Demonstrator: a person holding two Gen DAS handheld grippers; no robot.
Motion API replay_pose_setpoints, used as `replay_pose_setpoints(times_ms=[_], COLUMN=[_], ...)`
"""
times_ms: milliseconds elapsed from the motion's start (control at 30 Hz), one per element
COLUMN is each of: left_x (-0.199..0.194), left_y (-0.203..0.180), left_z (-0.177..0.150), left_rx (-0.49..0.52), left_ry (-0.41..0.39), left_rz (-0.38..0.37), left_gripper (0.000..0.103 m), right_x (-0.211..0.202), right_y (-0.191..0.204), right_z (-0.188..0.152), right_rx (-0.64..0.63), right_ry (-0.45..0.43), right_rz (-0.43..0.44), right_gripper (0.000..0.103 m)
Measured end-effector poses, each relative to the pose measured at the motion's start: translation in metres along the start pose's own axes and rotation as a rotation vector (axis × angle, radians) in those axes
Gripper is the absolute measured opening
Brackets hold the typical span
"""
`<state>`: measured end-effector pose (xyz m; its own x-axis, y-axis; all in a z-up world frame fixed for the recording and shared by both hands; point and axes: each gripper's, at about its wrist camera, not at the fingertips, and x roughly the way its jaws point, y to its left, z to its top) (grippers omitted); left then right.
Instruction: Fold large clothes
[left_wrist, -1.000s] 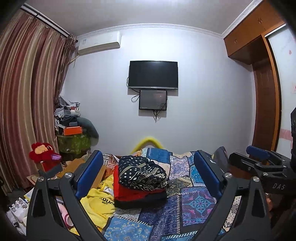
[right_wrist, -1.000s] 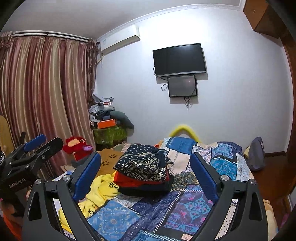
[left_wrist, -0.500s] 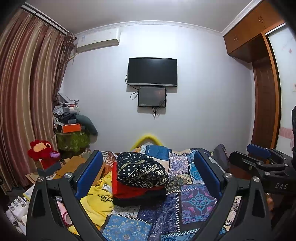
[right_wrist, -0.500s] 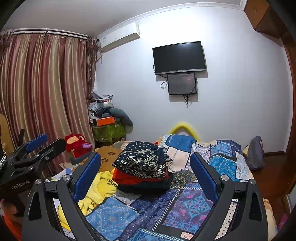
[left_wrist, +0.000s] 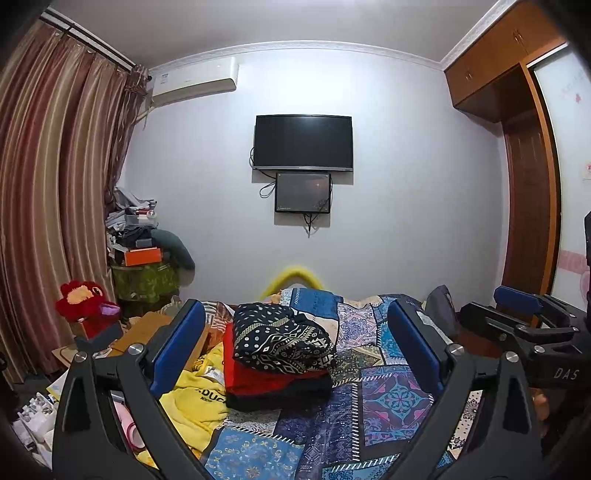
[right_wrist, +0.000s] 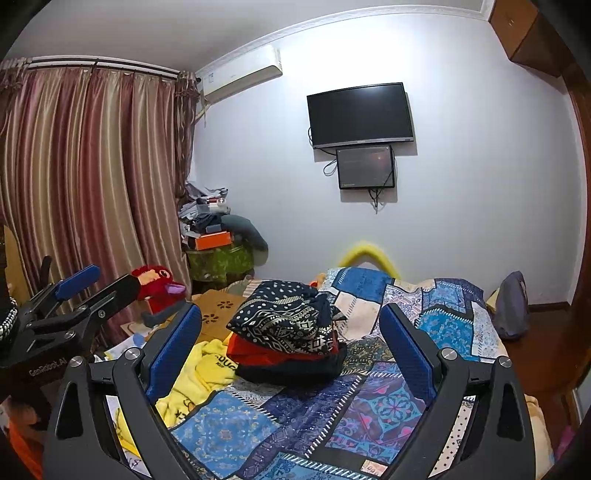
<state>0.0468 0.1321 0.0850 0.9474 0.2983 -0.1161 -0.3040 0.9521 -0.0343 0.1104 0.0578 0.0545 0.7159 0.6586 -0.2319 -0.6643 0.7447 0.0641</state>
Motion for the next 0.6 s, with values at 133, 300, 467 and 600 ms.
replay_pose_setpoints(times_ms=[133, 300, 467, 600], left_x=[-0.0002, -0.0009, -0.0012, 0.0003], left_y=[-0.0012, -0.0031, -0.0044, -0.0043], left_z=[-0.0007, -0.0014, -0.0020, -0.0025], left_rx=[-0.001, -0.001, 0.003, 0.002], left_ry=[-0.004, -0.007, -0.001, 0.009], left_rz=[0.001, -0.002, -0.008, -0.037], left_gripper=[0.100, 0.102, 0.102, 0.102], right_x=[0.0001, 0.0000, -0.0009, -0.0018], right_y=[-0.0008, -0.0003, -0.0010, -0.0019], right_z=[-0.0004, -0.0012, -0.0005, -0.0007], right_rx=[0.004, -0.001, -0.001, 0.007], right_ry=[-0.002, -0.002, -0.007, -0.014], right_rz=[-0.002, -0.009, -0.017, -0.026], right_gripper=[0.096, 0.096, 0.096, 0.096])
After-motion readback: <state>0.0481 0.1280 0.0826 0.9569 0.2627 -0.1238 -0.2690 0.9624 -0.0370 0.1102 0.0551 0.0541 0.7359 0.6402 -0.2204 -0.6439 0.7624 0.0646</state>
